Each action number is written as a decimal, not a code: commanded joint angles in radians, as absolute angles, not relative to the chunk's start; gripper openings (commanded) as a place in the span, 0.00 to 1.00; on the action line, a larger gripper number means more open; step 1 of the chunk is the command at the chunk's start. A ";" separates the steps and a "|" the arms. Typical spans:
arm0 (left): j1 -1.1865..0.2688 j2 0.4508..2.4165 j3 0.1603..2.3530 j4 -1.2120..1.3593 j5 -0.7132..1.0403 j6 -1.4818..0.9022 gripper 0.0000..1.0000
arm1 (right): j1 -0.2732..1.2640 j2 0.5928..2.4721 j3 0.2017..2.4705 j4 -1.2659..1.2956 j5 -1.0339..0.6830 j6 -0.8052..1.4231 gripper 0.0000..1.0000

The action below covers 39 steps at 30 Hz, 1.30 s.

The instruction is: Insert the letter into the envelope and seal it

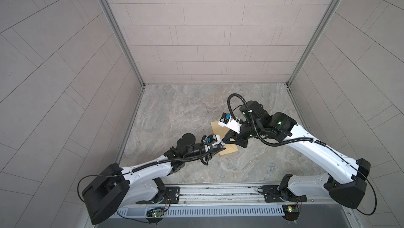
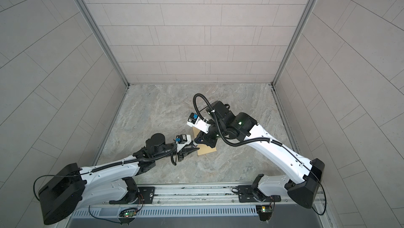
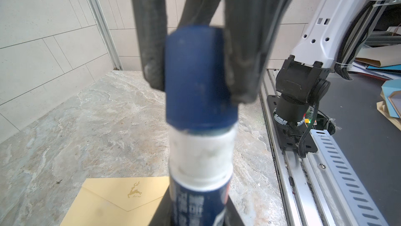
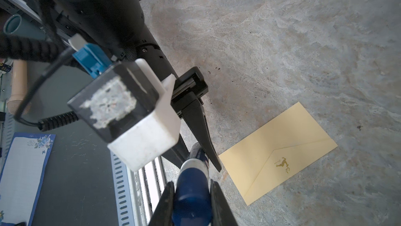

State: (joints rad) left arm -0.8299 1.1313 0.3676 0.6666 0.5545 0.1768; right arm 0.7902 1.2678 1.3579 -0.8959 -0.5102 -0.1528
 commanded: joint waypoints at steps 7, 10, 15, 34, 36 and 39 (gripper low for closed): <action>-0.831 1.137 0.411 0.736 0.558 0.170 0.00 | 0.805 1.250 1.364 -0.930 -0.542 -0.161 0.11; -0.830 1.133 0.411 0.732 0.558 0.172 0.00 | 0.805 1.258 1.370 -0.933 -0.571 -0.158 0.11; -0.830 1.131 0.410 0.728 0.557 0.175 0.00 | 0.805 1.280 1.381 -0.955 -0.602 -0.160 0.11; -0.830 1.124 0.423 0.683 0.511 0.187 0.00 | 0.805 1.364 1.416 -1.011 -0.618 -0.065 0.13; -0.830 1.124 0.423 0.681 0.493 0.187 0.00 | 0.805 1.363 1.414 -1.014 -0.615 -0.048 0.13; -0.830 1.123 0.425 0.678 0.479 0.186 0.00 | 0.805 1.360 1.411 -1.008 -0.602 -0.017 0.13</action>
State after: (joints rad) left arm -0.8337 1.1378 0.3702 0.6125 0.5423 0.1967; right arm 0.7887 1.3521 1.4139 -0.9668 -0.5346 -0.0635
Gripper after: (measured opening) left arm 0.259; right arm 0.219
